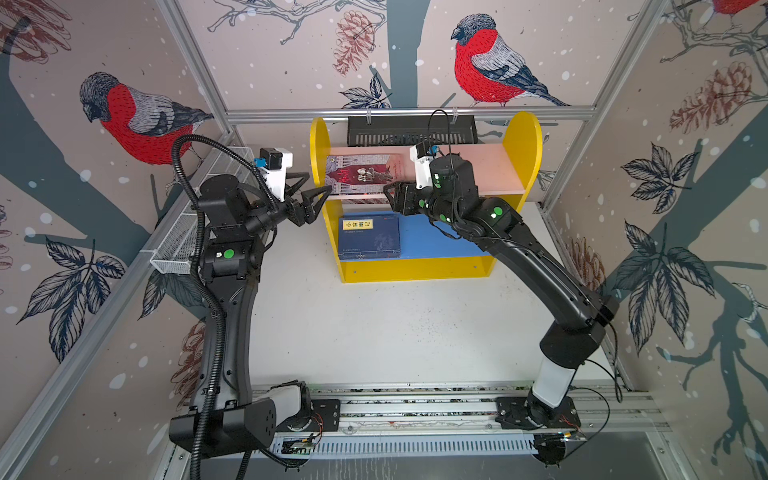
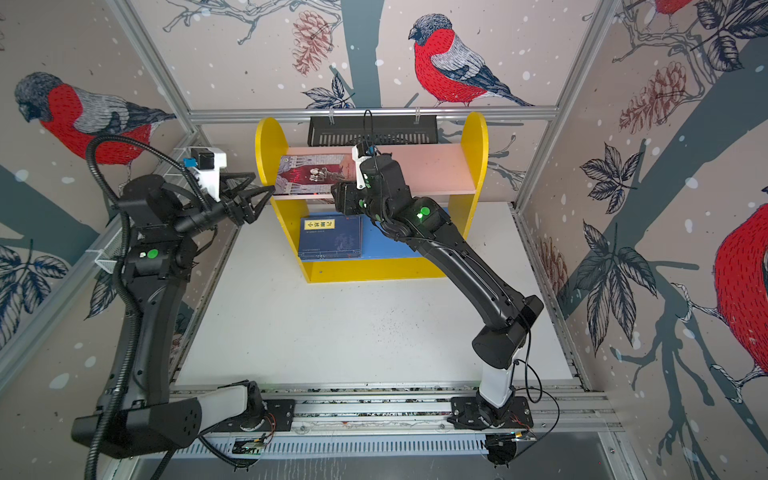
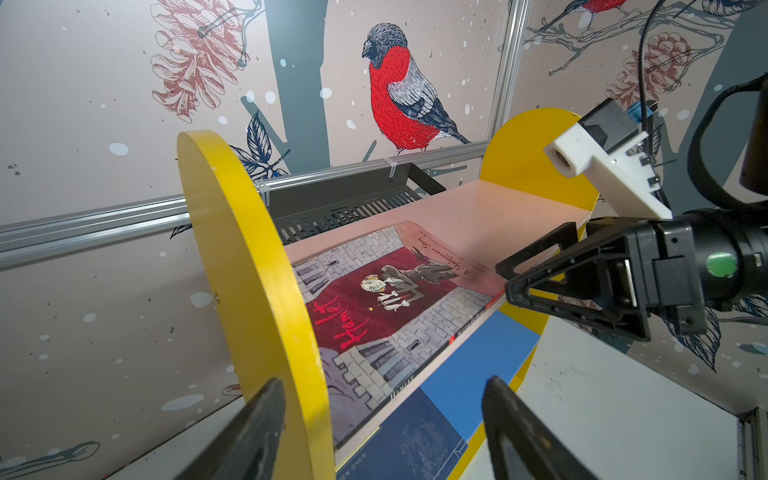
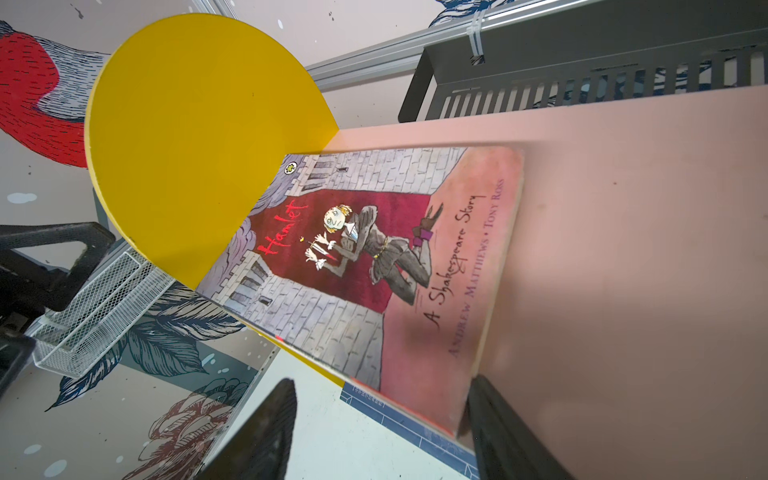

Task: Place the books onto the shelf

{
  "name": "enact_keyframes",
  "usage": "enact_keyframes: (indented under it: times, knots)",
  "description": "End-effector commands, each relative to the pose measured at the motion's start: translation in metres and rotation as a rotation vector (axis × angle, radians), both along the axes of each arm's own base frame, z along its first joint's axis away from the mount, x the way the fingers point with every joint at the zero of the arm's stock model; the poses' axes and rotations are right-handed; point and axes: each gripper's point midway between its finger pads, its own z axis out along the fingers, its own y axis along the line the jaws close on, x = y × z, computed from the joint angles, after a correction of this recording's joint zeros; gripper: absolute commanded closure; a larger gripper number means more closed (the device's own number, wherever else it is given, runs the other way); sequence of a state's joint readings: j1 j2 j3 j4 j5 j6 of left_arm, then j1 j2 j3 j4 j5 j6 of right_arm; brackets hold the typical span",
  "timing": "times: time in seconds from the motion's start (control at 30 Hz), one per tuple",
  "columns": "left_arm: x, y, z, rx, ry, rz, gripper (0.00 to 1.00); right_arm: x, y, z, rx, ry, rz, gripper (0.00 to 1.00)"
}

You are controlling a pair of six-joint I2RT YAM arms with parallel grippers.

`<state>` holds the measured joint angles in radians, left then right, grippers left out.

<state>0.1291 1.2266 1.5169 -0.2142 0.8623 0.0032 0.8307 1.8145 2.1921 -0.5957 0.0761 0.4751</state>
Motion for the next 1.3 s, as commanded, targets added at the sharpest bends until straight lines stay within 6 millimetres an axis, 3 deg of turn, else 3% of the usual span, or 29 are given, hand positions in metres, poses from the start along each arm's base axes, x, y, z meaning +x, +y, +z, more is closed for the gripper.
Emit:
enact_keyframes:
  times: [0.0,0.23,0.43,0.63,0.77,1.03,1.27]
  knots:
    - [-0.002,-0.001,0.008,0.006,-0.043,-0.012,0.25,-0.004,0.003,-0.01,-0.009,0.046,0.02,0.33]
    - [-0.002,-0.001,0.008,0.002,-0.043,-0.008,0.24,-0.001,-0.005,-0.003,-0.015,0.012,-0.021,0.31]
    - [-0.004,-0.002,0.01,-0.017,-0.034,-0.012,0.21,-0.001,-0.025,0.031,0.018,-0.108,-0.078,0.29]
    - [-0.008,-0.002,0.008,-0.023,-0.014,-0.01,0.18,-0.022,-0.053,0.072,0.086,-0.255,-0.095,0.28]
    - [-0.014,-0.002,-0.001,-0.014,0.017,-0.002,0.14,-0.051,-0.069,0.087,0.13,-0.339,-0.078,0.28]
    - [-0.032,-0.006,-0.047,0.007,0.152,-0.022,0.12,-0.12,-0.109,0.064,0.16,-0.386,-0.026,0.29]
    - [-0.05,-0.013,-0.091,-0.053,0.278,-0.06,0.02,-0.147,-0.127,-0.009,0.123,-0.287,0.008,0.21]
